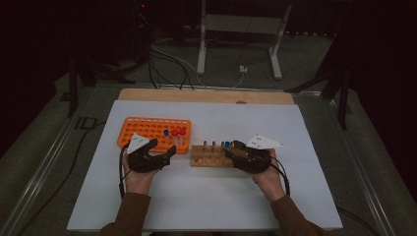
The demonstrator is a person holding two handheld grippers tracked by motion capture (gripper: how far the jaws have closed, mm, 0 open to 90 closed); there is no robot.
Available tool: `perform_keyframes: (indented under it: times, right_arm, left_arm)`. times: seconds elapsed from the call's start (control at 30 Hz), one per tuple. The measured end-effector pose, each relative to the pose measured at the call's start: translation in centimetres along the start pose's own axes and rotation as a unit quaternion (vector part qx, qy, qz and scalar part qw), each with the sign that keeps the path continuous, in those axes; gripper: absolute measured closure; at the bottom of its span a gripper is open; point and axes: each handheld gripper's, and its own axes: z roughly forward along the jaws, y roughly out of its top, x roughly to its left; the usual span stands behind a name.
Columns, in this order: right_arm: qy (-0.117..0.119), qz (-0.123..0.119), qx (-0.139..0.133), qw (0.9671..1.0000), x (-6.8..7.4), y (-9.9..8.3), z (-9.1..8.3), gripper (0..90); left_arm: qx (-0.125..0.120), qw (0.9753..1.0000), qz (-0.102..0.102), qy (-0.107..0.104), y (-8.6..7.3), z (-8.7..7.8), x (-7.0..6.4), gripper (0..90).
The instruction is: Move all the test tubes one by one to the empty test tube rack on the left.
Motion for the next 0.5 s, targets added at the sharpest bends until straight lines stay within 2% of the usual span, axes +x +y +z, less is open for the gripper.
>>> perform_keyframes:
  times: [0.13,0.23,0.37,0.5]
  right_arm:
    - [-0.009,0.003,0.006,0.9999,-0.2,-0.5,1.1,58.9]
    - [-0.013,0.001,0.004,0.9999,-0.3,-0.6,1.7,64.5]
    - [-0.008,-0.012,0.006,0.9999,0.1,-0.7,2.6,70.7]
    - [-0.01,-0.024,0.003,0.9996,0.5,-0.8,2.6,76.5]
  left_arm:
    - [-0.009,1.0,-0.001,-0.004,0.4,-0.3,-0.2,11.0]
    - [-0.013,0.9999,0.001,-0.005,0.5,-0.4,-0.3,10.0]
    - [-0.013,0.9999,-0.001,-0.006,0.5,-0.5,-0.3,9.5]
    - [-0.017,0.9998,-0.003,-0.006,0.6,-0.6,-0.4,8.6]
